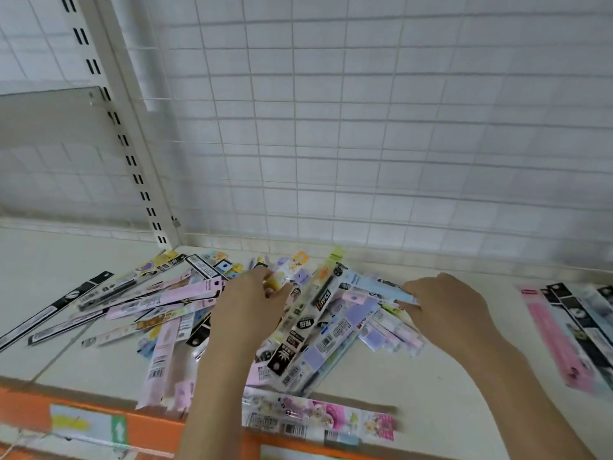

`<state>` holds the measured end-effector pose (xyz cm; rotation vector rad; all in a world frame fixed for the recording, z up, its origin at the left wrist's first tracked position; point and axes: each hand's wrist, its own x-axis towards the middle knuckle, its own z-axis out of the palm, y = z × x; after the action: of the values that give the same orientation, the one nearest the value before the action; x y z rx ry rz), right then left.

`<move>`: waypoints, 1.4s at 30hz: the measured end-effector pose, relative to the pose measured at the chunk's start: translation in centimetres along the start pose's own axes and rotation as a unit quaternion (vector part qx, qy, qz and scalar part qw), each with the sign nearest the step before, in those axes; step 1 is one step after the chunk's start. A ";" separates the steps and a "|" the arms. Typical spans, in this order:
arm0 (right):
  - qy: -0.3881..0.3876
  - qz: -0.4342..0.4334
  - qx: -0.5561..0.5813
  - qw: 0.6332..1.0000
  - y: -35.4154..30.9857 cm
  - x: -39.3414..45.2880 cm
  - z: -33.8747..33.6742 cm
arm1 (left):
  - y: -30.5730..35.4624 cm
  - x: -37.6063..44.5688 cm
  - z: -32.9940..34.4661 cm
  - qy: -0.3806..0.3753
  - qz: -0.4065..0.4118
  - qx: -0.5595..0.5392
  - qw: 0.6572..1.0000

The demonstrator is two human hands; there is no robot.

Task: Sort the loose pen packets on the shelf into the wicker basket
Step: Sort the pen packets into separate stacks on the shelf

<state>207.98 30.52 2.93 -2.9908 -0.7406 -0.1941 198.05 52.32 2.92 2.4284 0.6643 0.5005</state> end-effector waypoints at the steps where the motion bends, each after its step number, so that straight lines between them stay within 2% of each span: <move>1: -0.008 0.009 0.005 1.000 0.4 -0.5 0.0 | 0.4 0.2 0.3 -0.011 0.002 0.001 1.000; 6: -0.053 0.016 0.031 0.998 2.0 -2.0 0.0 | 1.2 1.0 2.0 -0.045 0.011 0.015 0.999; 9: -0.046 0.023 0.016 0.999 2.5 -2.2 0.4 | 1.3 0.9 2.9 -0.055 0.019 0.022 0.998; 14: -0.043 0.076 0.067 0.994 2.9 -2.2 1.5 | 0.9 0.6 3.3 -0.062 0.026 0.045 0.997; 17: -0.046 0.063 0.106 0.991 2.5 -2.7 1.7 | 0.7 0.4 3.3 -0.052 0.028 0.035 0.998; 22: -0.071 0.039 0.081 0.993 2.1 -3.0 2.0 | 0.2 -0.1 3.3 -0.055 0.031 0.020 0.998; 27: -0.084 0.002 0.134 0.987 2.7 -2.9 2.2 | 0.3 -0.4 3.3 -0.065 0.038 0.018 0.997; 31: -0.080 -0.010 0.137 0.987 3.3 -3.0 2.2 | 1.0 -1.0 3.5 -0.127 0.057 0.018 0.990; 35: -0.054 0.007 0.125 0.991 3.8 -3.1 2.7 | 1.4 -1.5 4.2 -0.189 0.064 0.064 0.978; 38: -0.044 0.029 0.095 0.994 4.0 -3.2 2.8 | 1.3 -1.5 4.3 -0.171 0.058 0.067 0.981; 42: -0.046 0.013 0.086 0.995 3.9 -2.5 3.0 | 1.4 -1.6 3.2 -0.120 0.056 0.041 0.990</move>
<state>207.92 26.13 -0.44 -2.8603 -0.6882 0.0099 198.78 49.07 1.03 2.5595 0.4562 0.2212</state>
